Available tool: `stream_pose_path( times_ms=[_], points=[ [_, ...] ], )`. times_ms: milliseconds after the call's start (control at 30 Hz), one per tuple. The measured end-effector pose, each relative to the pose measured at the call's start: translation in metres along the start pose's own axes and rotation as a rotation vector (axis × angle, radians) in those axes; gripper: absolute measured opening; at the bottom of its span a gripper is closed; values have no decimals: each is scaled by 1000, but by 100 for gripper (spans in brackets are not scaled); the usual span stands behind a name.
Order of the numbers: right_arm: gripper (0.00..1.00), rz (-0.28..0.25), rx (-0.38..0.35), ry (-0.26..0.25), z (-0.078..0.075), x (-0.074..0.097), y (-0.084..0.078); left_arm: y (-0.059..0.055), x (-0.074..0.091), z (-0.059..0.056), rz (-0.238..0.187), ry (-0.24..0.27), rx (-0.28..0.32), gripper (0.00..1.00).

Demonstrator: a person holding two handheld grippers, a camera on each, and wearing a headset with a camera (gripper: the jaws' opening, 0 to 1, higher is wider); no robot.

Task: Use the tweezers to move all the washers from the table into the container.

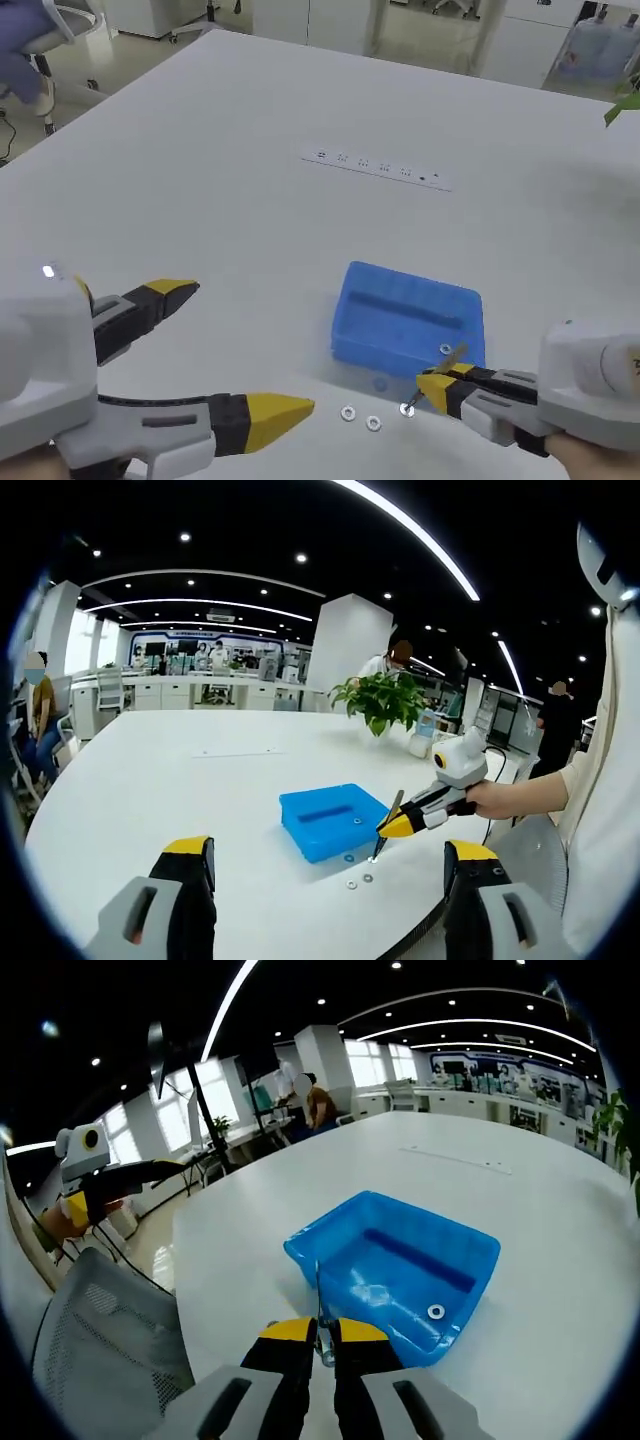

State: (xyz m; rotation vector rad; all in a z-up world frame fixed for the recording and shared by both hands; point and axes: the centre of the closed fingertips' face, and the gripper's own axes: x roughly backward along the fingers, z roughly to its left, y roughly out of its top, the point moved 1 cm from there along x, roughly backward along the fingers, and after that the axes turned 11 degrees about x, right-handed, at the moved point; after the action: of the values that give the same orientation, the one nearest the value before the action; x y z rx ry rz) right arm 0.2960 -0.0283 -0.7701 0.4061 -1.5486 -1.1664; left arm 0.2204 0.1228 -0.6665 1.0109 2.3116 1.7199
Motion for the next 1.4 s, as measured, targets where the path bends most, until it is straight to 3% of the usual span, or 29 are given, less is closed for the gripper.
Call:
stream_pose_path(
  times_ms=[300,633,833,933,1033,1167,1233,1400],
  points=[
    [4,25,56,14,5,-3,-2,3,-2,0,-1,-4,-4,97],
    [4,73,294,24,18,-3,-7,-2,-8,-6,22,-16,-25,97],
    [3,49,221,18,11,-1,-8,-2,-8,-6,25,-16,-27,97],
    [3,56,245,26,14,-3,-8,-2,-8,-5,23,-15,-26,97],
    [3,71,315,35,17,-4,-7,-1,-8,-5,19,-16,-27,97],
    [3,75,303,27,14,-3,-5,0,-9,-7,13,-18,-27,97],
    [3,50,273,32,15,1,3,-1,-9,-8,12,-18,-25,97],
    [3,-39,228,30,8,17,40,-1,-6,-7,10,-15,-22,97]
  ],
)
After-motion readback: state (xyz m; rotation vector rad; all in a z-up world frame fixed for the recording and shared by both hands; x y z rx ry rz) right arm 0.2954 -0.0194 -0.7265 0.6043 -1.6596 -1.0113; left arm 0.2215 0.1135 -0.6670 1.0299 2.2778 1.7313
